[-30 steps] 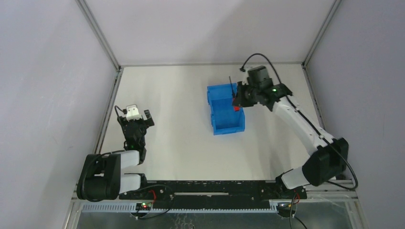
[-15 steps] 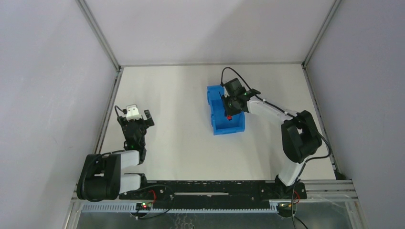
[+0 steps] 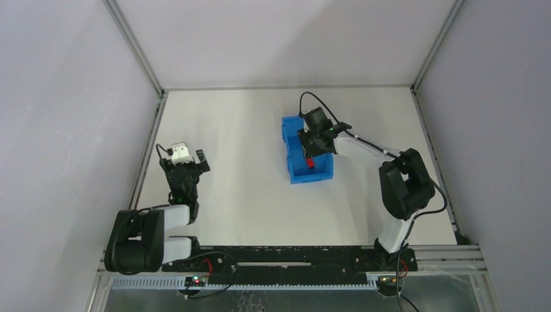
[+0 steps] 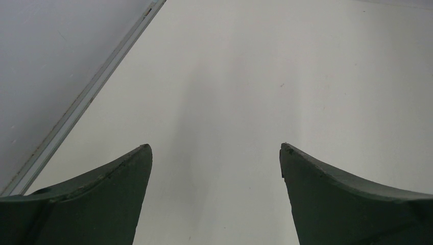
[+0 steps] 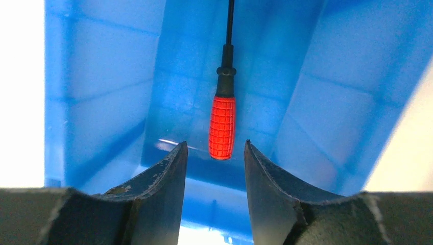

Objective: Put the screwdriver in the bin

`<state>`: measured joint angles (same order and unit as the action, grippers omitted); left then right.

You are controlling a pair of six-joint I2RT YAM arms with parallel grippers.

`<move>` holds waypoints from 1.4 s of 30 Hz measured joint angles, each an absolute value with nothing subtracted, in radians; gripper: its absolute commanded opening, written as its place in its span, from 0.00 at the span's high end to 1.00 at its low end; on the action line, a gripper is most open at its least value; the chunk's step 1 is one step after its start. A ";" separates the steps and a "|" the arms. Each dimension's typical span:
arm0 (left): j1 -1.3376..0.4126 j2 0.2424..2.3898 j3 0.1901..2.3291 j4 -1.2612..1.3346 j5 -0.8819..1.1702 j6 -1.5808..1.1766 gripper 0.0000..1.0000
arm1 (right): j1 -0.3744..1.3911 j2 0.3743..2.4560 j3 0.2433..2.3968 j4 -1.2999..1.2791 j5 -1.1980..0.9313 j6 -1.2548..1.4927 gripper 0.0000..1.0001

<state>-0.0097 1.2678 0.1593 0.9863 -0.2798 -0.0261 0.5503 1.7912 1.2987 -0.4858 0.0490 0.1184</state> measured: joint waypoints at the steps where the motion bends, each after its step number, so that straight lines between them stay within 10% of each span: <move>1: -0.010 1.268 0.159 0.986 -0.280 -0.027 0.00 | 0.551 1.777 1.299 -0.491 0.056 0.123 0.48; 9: -0.010 1.268 0.159 0.986 -0.280 -0.026 0.00 | 0.541 1.569 1.299 -0.534 0.113 0.185 0.30; 12: -0.010 1.268 0.159 0.986 -0.280 -0.026 0.00 | 0.508 1.493 1.301 -0.557 0.130 0.200 0.01; 27: -0.010 1.268 0.159 0.986 -0.280 -0.027 0.00 | -0.012 1.426 1.303 -0.628 0.136 0.118 0.00; 42: -0.010 1.268 0.159 0.987 -0.280 -0.027 0.00 | -0.135 1.405 1.249 -0.565 0.016 0.120 0.00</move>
